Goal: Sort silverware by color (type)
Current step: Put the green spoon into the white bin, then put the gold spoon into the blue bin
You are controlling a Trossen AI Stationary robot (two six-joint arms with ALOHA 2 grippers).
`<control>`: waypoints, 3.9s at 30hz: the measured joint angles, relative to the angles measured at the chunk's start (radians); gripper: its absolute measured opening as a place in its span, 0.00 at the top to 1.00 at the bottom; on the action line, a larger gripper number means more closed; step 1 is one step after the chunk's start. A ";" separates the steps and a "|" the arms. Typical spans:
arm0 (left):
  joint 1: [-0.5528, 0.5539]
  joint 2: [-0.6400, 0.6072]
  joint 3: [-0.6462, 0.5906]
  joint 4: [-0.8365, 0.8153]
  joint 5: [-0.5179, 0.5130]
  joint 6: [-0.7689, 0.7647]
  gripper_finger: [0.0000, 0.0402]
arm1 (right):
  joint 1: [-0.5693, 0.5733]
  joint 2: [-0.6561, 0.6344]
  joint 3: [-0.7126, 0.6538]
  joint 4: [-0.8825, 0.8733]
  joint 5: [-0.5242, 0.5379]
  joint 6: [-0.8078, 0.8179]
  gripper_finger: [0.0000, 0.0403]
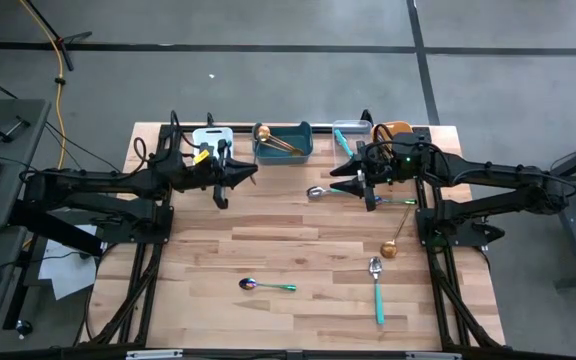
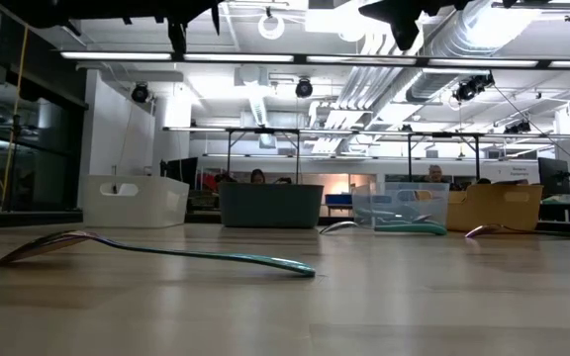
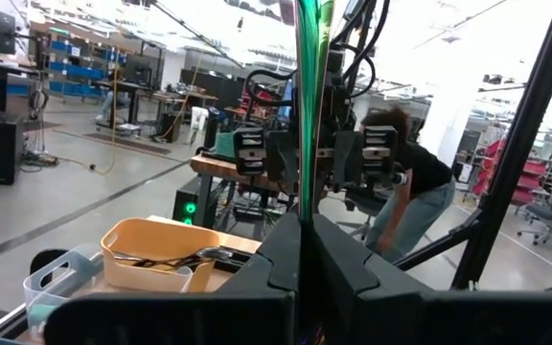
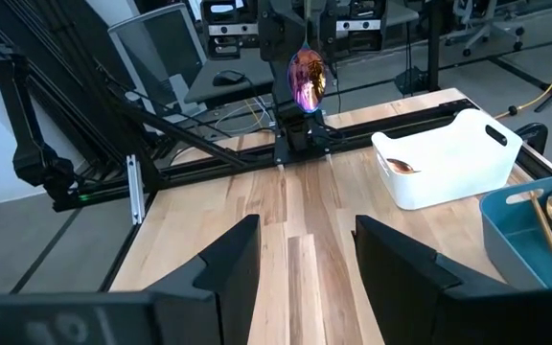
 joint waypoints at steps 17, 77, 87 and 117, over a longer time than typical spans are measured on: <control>0.016 -0.022 0.013 -0.036 -0.030 0.019 0.99 | 0.000 0.000 0.000 0.000 0.000 0.000 0.59; 0.699 0.292 0.206 -1.153 -0.188 -0.026 0.99 | 0.000 0.000 0.000 -0.069 0.053 0.026 0.59; 0.645 0.290 0.152 -1.150 -0.221 -0.035 0.99 | 0.000 0.000 -0.001 -0.091 0.062 0.026 0.59; 0.645 0.227 0.254 -1.106 -0.173 -0.069 0.74 | 0.000 0.000 -0.001 -0.075 0.058 0.026 0.59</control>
